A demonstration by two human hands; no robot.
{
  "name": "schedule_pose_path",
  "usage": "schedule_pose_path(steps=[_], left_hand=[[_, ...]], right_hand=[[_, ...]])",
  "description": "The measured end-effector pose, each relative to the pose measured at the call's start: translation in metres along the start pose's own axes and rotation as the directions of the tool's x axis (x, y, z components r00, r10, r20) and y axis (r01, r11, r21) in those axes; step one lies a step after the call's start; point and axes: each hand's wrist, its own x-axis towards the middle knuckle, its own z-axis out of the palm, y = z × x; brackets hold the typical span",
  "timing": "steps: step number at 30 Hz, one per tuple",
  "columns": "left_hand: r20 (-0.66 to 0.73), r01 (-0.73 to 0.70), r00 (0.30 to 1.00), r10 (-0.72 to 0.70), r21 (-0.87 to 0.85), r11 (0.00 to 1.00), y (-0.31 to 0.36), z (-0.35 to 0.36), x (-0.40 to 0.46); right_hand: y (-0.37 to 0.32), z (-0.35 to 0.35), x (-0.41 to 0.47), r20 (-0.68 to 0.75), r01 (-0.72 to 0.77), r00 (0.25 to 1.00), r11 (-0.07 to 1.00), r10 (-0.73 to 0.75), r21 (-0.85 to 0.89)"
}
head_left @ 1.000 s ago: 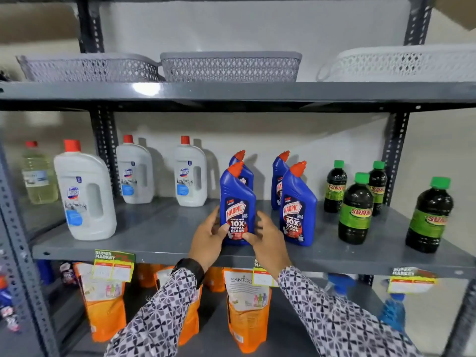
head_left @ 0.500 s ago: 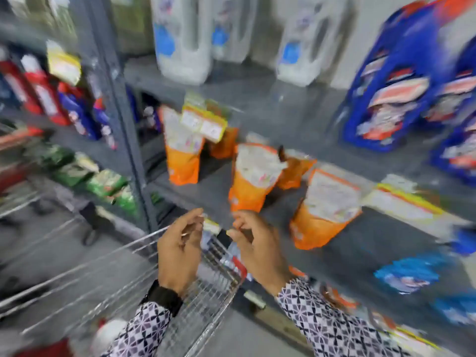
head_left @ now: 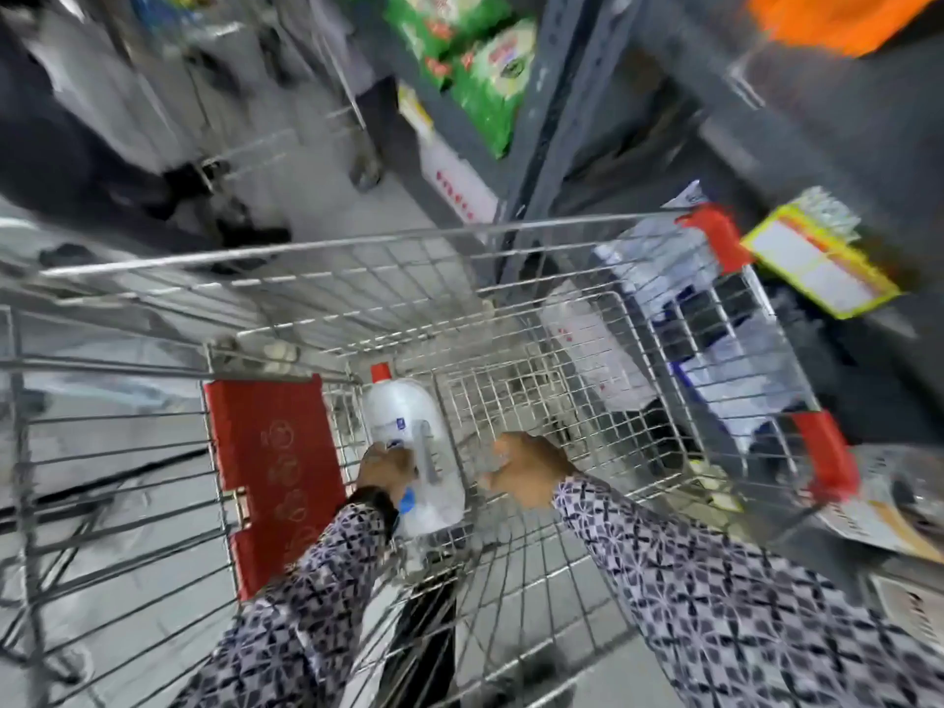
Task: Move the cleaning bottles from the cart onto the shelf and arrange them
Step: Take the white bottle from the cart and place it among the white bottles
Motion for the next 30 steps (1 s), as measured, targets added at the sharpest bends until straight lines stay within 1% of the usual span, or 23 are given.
schedule_pose_path(steps=[1,2,3,4,5,7,9,11,12,14,15,17,18,20,21,22,23,25,26,28,30], left_hand=[[0.009,0.024,1.000,-0.025,0.039,0.999,-0.004,0.005,0.008],[-0.011,0.027,1.000,-0.027,0.041,0.999,-0.010,0.008,0.015],[-0.027,0.035,0.999,-0.034,0.025,0.999,-0.016,0.012,0.025],[-0.057,0.032,0.998,-0.034,-0.034,0.999,-0.020,0.014,0.028],[-0.070,0.050,0.996,-0.058,-0.123,0.991,-0.023,0.015,0.031],[-0.102,0.076,0.990,-0.098,-0.197,0.977,-0.033,0.016,0.038],[-0.106,0.062,0.991,-0.082,-0.177,0.982,-0.037,0.015,0.043],[-0.105,0.045,0.993,-0.060,-0.143,0.989,-0.038,0.016,0.051],[-0.118,0.050,0.991,-0.065,-0.130,0.990,-0.038,0.017,0.053],[-0.128,0.054,0.989,-0.077,-0.170,0.984,-0.040,0.017,0.053],[-0.130,0.034,0.989,-0.068,-0.252,0.967,-0.041,0.019,0.054],[-0.127,0.030,0.987,-0.098,-0.452,0.892,-0.039,0.016,0.045],[-0.083,0.049,0.991,-0.109,-0.529,0.847,-0.035,0.013,0.038],[0.073,0.123,0.992,-0.101,-0.698,0.706,-0.024,0.009,0.020],[0.123,0.150,0.989,-0.085,-0.759,0.633,-0.017,0.006,0.005],[0.138,0.139,0.989,-0.046,-0.803,0.580,-0.008,0.004,-0.016],[0.133,0.109,0.991,0.004,-0.824,0.556,0.003,0.002,-0.036],[0.126,0.022,0.982,0.138,-0.810,0.586,0.021,-0.002,-0.085],[0.129,-0.025,0.969,0.212,-0.798,0.602,0.036,-0.004,-0.120],[0.098,-0.188,0.908,0.407,-0.773,0.606,0.061,-0.004,-0.176],[0.115,-0.282,0.797,0.593,-0.797,0.534,0.090,0.002,-0.245]], right_hand=[[-0.002,0.007,0.013,0.032,-0.012,0.999,1.000,0.012,-0.004],[-0.005,0.013,0.026,0.053,-0.035,0.998,0.999,0.035,-0.011],[-0.007,0.020,0.043,0.051,-0.044,0.998,0.999,0.044,-0.003],[-0.012,0.024,0.054,0.046,-0.060,0.997,0.998,0.059,0.035],[-0.012,0.032,0.068,0.027,-0.055,0.998,0.994,0.053,0.091],[-0.018,0.044,0.090,-0.022,-0.027,0.999,0.990,0.030,0.141],[-0.028,0.052,0.099,-0.080,-0.018,0.996,0.990,0.029,0.143],[-0.037,0.059,0.103,-0.149,-0.046,0.987,0.990,0.065,0.134],[-0.039,0.062,0.105,-0.158,-0.077,0.983,0.990,0.095,0.117],[-0.035,0.071,0.110,-0.165,-0.104,0.978,0.981,0.131,0.163],[-0.033,0.071,0.111,-0.166,-0.120,0.974,0.975,0.152,0.188],[-0.033,0.056,0.096,-0.166,-0.136,0.970,0.963,0.177,0.235],[-0.035,0.044,0.082,-0.154,-0.135,0.971,0.952,0.183,0.275],[-0.034,0.022,0.055,-0.173,-0.110,0.968,0.928,0.181,0.356],[-0.031,0.011,0.032,-0.216,-0.079,0.961,0.919,0.173,0.387],[-0.029,0.001,0.006,-0.252,-0.049,0.953,0.907,0.169,0.419],[-0.027,-0.008,-0.016,-0.293,-0.002,0.945,0.897,0.146,0.443],[-0.020,-0.026,-0.068,-0.359,0.103,0.926,0.839,0.115,0.534],[-0.016,-0.037,-0.106,-0.418,0.189,0.904,0.796,0.086,0.574],[-0.009,-0.055,-0.175,-0.533,0.362,0.845,0.684,0.046,0.633],[0.005,-0.067,-0.252,-0.665,0.531,0.743,0.539,0.077,0.654]])
